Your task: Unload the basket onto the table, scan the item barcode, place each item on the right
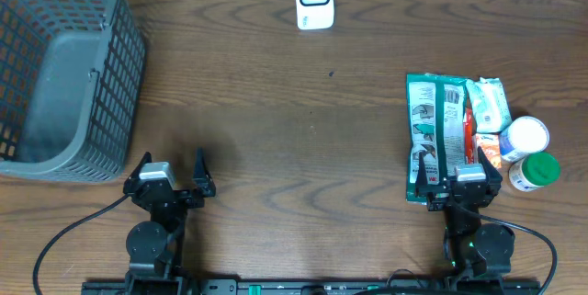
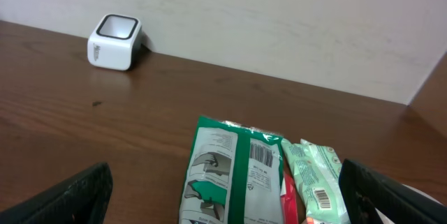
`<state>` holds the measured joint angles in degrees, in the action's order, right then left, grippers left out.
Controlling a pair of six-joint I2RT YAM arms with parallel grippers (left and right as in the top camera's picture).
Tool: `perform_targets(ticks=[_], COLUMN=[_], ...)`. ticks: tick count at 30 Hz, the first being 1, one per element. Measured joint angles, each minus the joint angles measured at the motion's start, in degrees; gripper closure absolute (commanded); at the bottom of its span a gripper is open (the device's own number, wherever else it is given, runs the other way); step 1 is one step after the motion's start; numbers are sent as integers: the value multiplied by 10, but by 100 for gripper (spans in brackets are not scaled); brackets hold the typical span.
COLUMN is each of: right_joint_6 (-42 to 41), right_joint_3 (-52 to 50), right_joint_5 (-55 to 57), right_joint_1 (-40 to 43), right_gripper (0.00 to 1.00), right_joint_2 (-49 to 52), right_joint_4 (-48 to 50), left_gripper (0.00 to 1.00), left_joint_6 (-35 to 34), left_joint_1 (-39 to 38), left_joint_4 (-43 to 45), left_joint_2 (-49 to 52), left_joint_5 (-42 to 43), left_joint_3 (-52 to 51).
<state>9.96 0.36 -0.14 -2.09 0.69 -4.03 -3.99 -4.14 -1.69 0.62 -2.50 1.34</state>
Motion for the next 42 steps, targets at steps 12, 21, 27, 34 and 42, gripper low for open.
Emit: perform_targets(ticks=[12,21,27,34,42], right_joint_6=[0,0,0,0,0], right_joint_3=[0,0,0,0,0], right_joint_5=[0,0,0,0,0], right_joint_1=[0,0,0,0,0], right_gripper=[1,1,1,1,1], right_joint_2=[0,0,0,0,0], right_joint_4=[0,0,0,0,0], left_gripper=[2,2,2,2,2], left_joint_6=[11,11,11,13,13], left_joint_1=[0,0,0,0,0], left_joint_4=[0,-1,-1,-1,-1], left_joint_2=[0,0,0,0,0], left_joint_5=[6,7,7,7,7], left_joint_3=[0,0,0,0,0])
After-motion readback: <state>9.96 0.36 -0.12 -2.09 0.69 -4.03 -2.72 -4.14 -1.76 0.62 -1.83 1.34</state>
